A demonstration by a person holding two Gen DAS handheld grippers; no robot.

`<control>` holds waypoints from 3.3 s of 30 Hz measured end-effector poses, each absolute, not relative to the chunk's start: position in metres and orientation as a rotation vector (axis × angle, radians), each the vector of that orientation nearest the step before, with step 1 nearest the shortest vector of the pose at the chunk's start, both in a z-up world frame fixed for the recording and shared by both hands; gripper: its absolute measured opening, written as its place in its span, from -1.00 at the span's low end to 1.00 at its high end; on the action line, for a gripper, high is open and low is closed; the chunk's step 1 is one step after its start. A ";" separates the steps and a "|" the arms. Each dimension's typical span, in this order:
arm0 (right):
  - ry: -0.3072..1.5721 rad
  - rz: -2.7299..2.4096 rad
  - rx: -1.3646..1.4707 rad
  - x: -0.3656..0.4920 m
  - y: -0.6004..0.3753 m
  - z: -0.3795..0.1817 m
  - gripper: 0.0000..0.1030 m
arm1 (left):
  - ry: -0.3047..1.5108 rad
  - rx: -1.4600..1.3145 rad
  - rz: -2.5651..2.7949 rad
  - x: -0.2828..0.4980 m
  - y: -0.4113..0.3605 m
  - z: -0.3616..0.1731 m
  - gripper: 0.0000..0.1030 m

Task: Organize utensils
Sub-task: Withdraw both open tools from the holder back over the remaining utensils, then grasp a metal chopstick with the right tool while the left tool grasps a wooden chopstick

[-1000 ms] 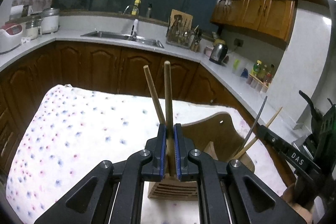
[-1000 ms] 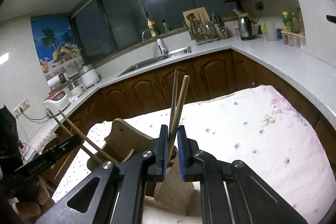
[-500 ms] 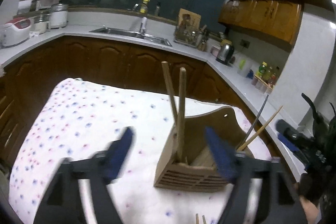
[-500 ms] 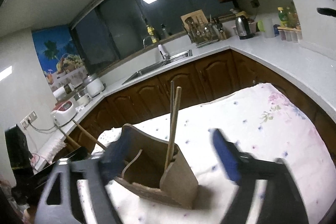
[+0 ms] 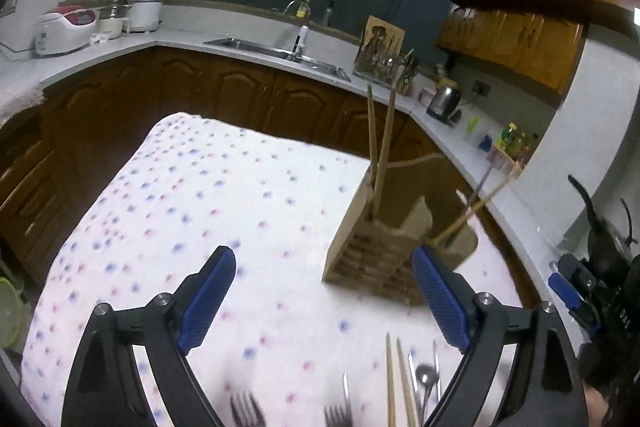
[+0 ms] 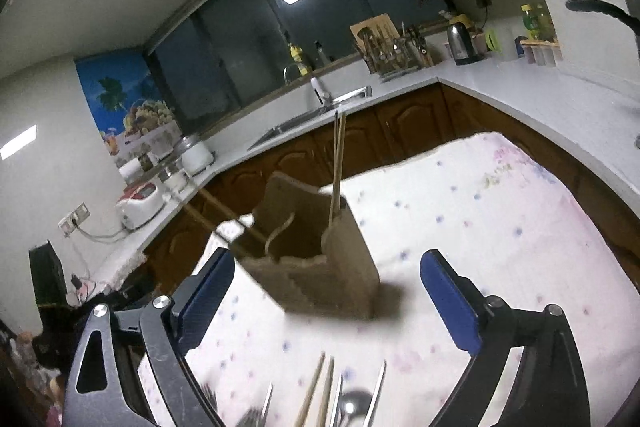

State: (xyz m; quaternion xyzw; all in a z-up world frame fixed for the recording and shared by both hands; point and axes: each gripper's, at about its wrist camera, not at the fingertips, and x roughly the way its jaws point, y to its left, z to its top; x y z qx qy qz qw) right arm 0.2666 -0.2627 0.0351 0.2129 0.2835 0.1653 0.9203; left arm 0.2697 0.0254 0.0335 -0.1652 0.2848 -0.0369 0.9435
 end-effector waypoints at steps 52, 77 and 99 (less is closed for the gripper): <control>0.862 0.276 0.361 0.180 -0.260 -0.030 0.05 | 0.829 -0.228 -0.165 0.195 -0.025 0.008 0.35; 1.087 0.352 0.189 0.253 -0.219 -0.090 -0.78 | 1.053 -0.097 -0.295 0.316 -0.096 -0.053 -0.36; 1.115 0.304 0.155 0.278 -0.228 -0.093 -0.76 | 1.093 0.052 -0.302 0.352 -0.129 -0.070 -0.86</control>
